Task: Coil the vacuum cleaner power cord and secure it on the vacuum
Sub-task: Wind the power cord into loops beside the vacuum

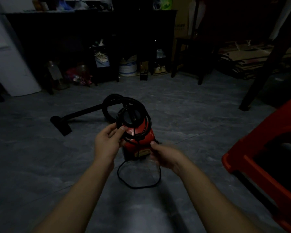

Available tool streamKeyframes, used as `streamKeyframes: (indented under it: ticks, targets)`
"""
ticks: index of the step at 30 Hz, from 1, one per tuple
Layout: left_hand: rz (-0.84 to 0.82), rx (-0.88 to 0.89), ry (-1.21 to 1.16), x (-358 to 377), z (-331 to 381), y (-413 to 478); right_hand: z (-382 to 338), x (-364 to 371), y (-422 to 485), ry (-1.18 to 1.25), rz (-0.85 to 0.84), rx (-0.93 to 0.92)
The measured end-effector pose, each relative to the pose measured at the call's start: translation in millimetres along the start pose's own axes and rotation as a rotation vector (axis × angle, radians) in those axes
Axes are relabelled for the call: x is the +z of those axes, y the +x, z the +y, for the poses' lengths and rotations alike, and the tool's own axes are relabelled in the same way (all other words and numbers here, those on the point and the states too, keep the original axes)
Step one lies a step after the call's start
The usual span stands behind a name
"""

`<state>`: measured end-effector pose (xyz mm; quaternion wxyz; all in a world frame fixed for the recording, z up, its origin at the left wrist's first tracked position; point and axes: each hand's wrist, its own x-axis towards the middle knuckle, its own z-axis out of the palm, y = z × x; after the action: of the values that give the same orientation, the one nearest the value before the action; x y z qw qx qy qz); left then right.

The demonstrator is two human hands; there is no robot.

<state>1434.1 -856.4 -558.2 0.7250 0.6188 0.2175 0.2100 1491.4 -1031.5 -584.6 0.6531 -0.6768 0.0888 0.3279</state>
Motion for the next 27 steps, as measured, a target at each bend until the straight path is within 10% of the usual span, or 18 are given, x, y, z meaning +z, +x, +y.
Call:
streamKeyframes:
  ticks: [6, 27]
  targets:
    - [-0.113, -0.078, 0.006, -2.2, -4.0, -2.4, -10.0, 0.5, -7.4, 0.192, 0.087, -0.318]
    - [-0.318, 0.02, 0.243, 6.6, 0.9, -14.3, -8.1, -14.8, -5.6, 0.305, 0.046, -0.313]
